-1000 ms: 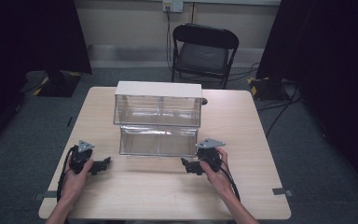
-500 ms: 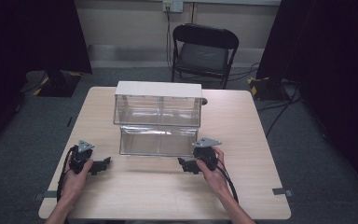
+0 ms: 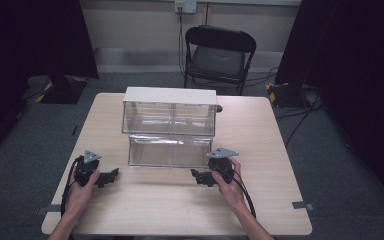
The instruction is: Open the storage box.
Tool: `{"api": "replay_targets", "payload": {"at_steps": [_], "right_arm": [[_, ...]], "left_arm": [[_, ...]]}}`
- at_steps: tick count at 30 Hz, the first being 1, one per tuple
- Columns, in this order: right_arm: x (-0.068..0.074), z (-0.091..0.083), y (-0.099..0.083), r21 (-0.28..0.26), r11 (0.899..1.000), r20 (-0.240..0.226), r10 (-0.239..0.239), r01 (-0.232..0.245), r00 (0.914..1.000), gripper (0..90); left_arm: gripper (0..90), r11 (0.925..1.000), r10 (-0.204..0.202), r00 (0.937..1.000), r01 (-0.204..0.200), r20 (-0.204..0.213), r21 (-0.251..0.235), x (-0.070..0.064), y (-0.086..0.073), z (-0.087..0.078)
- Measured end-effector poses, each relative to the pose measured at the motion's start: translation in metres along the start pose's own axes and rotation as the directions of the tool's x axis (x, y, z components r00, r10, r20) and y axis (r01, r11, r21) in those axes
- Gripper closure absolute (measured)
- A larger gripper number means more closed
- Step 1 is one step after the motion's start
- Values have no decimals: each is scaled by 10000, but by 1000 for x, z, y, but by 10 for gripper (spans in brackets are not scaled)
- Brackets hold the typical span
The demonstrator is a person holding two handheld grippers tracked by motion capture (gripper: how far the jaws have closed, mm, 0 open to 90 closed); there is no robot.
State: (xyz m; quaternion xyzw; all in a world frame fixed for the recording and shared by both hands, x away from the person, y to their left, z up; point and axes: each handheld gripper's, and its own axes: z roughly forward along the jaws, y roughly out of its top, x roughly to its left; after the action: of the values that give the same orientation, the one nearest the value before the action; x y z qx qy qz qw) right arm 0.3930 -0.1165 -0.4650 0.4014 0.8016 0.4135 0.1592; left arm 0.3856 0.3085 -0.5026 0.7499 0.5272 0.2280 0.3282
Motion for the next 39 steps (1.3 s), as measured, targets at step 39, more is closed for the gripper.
{"api": "replay_targets", "payload": {"at_steps": [39], "right_arm": [[2,-7,2,-114,9999,-108,100,-101,9999,113]], "left_arm": [[96,10000,2,10000,-2,-1,3,0,0,0]]}}
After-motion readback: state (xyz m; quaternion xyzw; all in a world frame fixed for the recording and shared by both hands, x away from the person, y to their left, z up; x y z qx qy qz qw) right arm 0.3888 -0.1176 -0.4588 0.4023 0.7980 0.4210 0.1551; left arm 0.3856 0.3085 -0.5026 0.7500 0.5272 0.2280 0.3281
